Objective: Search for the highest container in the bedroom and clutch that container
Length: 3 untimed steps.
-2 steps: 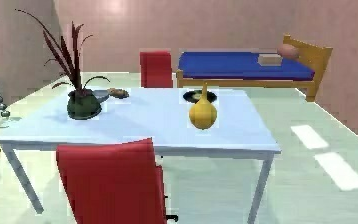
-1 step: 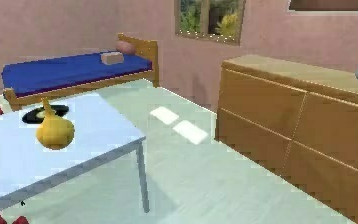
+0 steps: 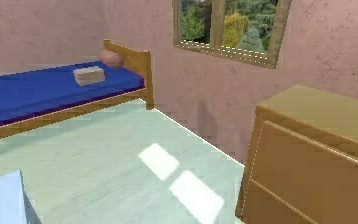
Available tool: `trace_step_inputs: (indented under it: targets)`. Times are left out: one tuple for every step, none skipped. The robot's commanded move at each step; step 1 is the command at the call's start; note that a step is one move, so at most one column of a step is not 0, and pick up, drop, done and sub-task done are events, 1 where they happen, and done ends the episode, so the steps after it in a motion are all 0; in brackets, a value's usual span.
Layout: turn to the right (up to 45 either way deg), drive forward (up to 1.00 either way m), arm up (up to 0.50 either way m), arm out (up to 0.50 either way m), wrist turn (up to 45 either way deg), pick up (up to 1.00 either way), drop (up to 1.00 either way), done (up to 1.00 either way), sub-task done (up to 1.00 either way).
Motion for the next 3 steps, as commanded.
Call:
trace_step_inputs:
  targets:
    - [12.0, 0.0, 0.0, 0.0, 0.0, 0.0, 0.0, 0.0, 0.0]
    - [0.0, 0.15, 0.0, 0.0, 0.0, 0.0, 0.0, 0.0, 0.0]
    - [-45.0, 0.0, 0.0, 0.0, 0.0, 0.0, 0.0, 0.0, 0.0]
